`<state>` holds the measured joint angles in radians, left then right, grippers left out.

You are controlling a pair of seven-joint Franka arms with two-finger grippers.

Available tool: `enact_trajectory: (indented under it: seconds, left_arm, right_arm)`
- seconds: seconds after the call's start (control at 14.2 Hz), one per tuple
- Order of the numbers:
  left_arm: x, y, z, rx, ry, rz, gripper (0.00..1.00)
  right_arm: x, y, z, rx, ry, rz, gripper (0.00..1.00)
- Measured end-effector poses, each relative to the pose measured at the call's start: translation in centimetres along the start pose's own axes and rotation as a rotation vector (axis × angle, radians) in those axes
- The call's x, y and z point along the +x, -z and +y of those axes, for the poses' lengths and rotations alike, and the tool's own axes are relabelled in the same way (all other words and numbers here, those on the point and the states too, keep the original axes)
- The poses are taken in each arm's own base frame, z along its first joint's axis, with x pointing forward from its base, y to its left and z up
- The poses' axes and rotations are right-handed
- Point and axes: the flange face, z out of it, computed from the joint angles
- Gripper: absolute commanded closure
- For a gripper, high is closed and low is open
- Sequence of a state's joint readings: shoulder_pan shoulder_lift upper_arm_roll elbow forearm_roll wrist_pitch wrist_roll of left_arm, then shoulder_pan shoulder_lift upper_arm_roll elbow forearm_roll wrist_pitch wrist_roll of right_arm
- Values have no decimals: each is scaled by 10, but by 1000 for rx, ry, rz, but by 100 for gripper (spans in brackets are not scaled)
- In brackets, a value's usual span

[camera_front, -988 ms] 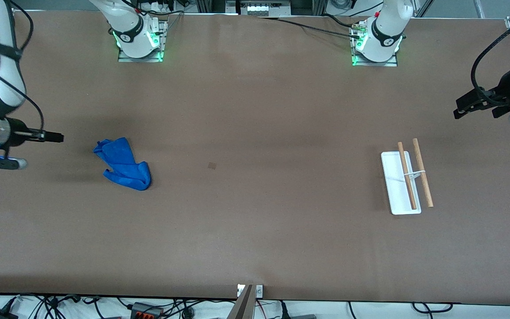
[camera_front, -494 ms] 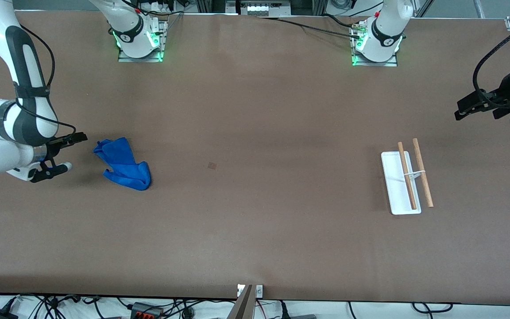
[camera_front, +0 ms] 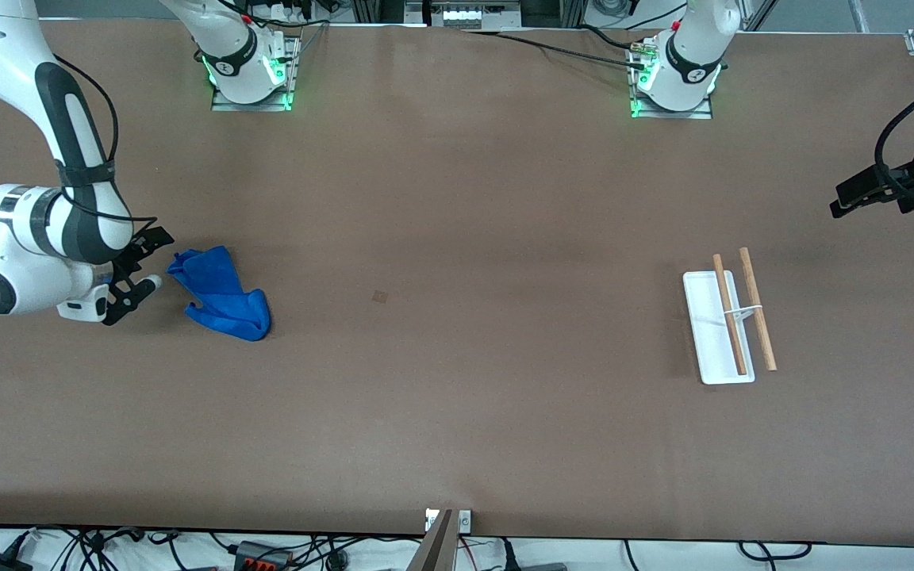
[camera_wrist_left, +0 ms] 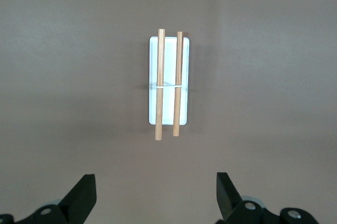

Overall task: Pass towel and hang on rack
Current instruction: 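Reach the right gripper down to the blue towel and grasp it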

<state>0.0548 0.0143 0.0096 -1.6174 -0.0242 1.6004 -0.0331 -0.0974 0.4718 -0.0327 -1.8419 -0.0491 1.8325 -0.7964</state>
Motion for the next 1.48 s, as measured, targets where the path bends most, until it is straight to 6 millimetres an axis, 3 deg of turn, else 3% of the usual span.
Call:
enact_trajectory:
  seconds: [0.42, 0.56, 1.13, 1.27, 1.41, 1.48]
  left_arm:
    - [-1, -3, 0, 0, 0, -19, 0]
    - [-1, -3, 0, 1, 0, -21, 0]
    - [-1, -3, 0, 0, 0, -22, 0]
    - [-2, -3, 0, 1, -1, -25, 0]
    - [-3, -4, 1, 1, -4, -41, 0]
    - [-4, -4, 1, 0, -5, -44, 0]
  right_arm:
    - [-11, -38, -14, -108, 168, 98, 0]
    - [-10, -49, -14, -137, 218, 117, 4]
    - [-6, -60, -9, -213, 310, 164, 11]
    - [-6, -69, -8, -205, 312, 158, 18]
    - [-7, -74, -8, -199, 313, 155, 41]
    - [-7, -75, -8, -198, 313, 154, 48]
